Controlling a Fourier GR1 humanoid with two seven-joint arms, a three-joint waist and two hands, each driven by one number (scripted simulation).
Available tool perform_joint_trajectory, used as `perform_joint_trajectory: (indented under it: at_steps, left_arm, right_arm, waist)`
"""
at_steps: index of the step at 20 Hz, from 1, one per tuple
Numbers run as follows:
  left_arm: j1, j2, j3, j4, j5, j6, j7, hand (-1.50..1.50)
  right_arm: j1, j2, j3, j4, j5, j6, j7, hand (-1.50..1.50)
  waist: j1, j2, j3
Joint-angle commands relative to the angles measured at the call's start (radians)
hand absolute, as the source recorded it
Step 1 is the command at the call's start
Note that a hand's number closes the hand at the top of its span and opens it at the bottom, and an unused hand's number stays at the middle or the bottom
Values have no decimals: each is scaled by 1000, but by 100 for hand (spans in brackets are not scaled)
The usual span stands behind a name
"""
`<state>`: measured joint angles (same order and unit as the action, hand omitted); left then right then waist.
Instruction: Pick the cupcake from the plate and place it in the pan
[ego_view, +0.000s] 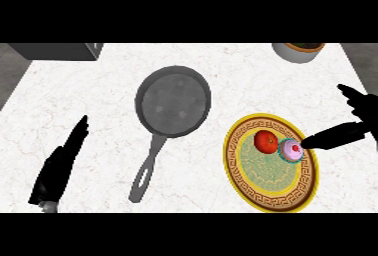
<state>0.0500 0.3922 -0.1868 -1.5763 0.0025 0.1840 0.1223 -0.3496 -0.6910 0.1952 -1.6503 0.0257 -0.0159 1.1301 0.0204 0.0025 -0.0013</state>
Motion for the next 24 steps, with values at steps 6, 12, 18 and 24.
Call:
perform_joint_trajectory:
  at_steps: [6,12,18,24]
  left_arm:
    - [-35,4,29,10,6,-19,40,0]
    - [-14,-28,5,-5,-28,-10,32,0]
    - [-11,-19,33,-9,-24,-19,27,0]
    - [59,-9,50,-46,-7,-42,-3,0]
  right_arm:
    - [-157,42,114,141,-60,148,266,-150]
    - [-228,99,122,243,-84,151,239,-150]
    - [-191,113,194,297,-56,149,249,-150]
    - [-182,144,221,352,-37,136,254,-150]
  waist:
    - [0,0,-1]
    - [-1,1,0]
    - [-9,-3,0]
    - [-7,-5,0]
